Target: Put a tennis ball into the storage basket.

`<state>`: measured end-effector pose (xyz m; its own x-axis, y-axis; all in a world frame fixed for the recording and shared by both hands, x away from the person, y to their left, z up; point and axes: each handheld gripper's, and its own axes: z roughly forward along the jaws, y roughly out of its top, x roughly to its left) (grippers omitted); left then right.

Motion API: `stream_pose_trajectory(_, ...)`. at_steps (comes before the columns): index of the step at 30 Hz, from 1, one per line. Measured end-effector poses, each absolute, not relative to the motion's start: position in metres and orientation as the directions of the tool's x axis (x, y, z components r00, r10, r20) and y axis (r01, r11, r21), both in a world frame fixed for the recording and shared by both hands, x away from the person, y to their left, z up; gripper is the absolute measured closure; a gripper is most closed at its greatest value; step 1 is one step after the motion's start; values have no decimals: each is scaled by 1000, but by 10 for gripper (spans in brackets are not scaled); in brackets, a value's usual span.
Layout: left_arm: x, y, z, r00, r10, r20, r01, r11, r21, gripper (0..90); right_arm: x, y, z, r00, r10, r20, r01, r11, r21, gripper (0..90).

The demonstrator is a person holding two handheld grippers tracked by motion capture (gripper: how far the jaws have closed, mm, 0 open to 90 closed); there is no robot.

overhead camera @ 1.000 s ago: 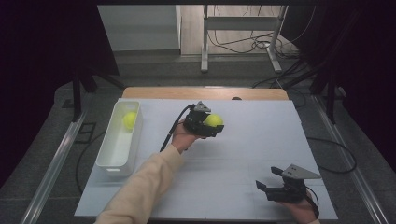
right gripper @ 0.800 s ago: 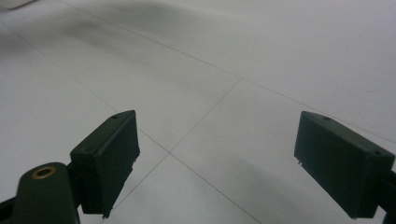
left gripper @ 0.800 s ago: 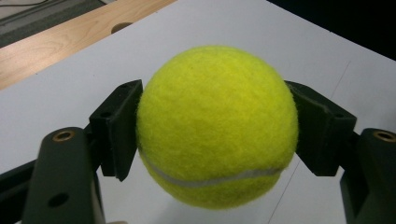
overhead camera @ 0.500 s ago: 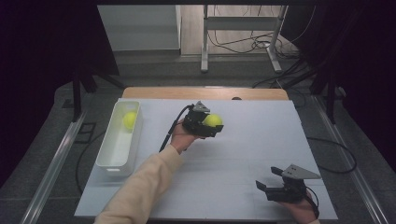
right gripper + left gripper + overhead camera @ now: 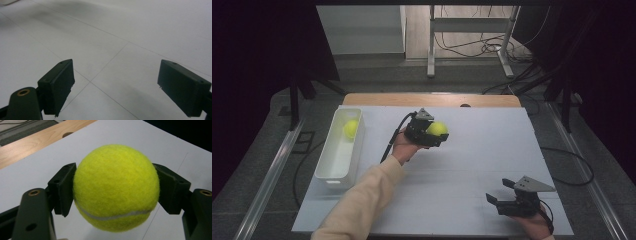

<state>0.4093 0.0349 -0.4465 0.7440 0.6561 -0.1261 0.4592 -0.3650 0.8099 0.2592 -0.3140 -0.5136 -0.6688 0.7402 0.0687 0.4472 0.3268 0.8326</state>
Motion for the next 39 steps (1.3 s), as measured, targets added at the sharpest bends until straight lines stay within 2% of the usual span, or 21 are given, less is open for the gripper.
stream_pose_trajectory(39, 404, 47, -440, 735, 667, -124, 452, -345, 822, 261, 259, -314, -514, -669, 740, 69, 446, 326, 833, 144)
